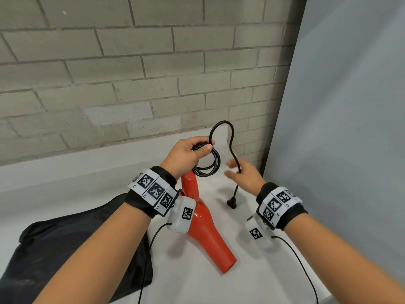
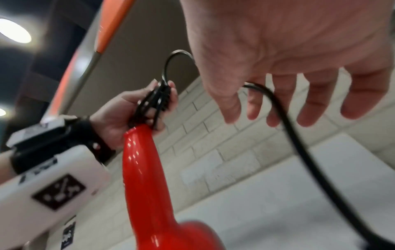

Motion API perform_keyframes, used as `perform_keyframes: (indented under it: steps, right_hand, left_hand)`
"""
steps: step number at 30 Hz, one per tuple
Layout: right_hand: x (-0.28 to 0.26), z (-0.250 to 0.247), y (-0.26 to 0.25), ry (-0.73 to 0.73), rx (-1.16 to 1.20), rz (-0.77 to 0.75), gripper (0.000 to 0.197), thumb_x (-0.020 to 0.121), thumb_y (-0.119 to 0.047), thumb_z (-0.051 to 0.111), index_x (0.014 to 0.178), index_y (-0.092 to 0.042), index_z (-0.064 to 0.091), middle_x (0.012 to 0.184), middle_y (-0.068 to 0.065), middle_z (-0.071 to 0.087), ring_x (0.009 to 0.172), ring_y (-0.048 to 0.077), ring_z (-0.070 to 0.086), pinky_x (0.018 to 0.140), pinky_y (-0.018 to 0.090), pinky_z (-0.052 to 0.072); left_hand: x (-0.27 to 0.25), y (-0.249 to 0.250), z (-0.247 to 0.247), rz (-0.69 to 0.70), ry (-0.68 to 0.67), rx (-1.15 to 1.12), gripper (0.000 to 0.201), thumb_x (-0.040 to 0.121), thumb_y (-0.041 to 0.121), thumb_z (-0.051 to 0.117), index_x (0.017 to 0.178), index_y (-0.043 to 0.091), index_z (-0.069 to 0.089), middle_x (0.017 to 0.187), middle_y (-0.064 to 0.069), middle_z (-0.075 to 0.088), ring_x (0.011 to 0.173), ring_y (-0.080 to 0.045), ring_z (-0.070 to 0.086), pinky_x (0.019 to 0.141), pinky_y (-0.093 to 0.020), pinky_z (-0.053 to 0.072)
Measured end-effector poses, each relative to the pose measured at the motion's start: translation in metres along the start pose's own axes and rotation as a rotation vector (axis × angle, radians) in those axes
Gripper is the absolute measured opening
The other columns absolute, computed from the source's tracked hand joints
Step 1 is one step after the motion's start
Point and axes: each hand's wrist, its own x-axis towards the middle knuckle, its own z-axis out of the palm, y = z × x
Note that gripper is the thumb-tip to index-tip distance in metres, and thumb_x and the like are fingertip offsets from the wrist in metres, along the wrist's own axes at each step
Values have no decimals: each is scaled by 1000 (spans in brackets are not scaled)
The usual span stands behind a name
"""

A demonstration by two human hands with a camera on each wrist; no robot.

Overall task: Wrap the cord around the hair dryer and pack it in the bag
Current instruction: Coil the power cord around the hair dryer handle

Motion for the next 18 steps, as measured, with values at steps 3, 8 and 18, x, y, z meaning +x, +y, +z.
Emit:
perform_keyframes:
  steps: [3,8,18]
  right_hand:
    - [-2,8,27,-232,-146,114,29,81,-18,66,109,-12,61,106,4,57,109,22,55,85,24,37]
    - [-7,16,42,-461,-362,114,16,82,-6,58,92,-7,70,103,12,69,92,19,60,92,29,46]
    - [-2,-19,-24,238,211,-191,28,87,-3,55,72,-23,43,76,9,55,57,6,56,57,17,46]
  left_hand:
    - [0,-1,-1,1,7,-12,17,88,15,55,87,29,65,65,9,53,45,-7,31,49,-19,33]
    - [2,-3,-1,25,32,-19,15,88,14,55,91,24,65,67,8,54,40,-2,34,47,-15,34]
    - [9,-12,-2,31,83,-95,15,89,15,54,87,25,64,62,10,54,40,-4,32,44,-13,33]
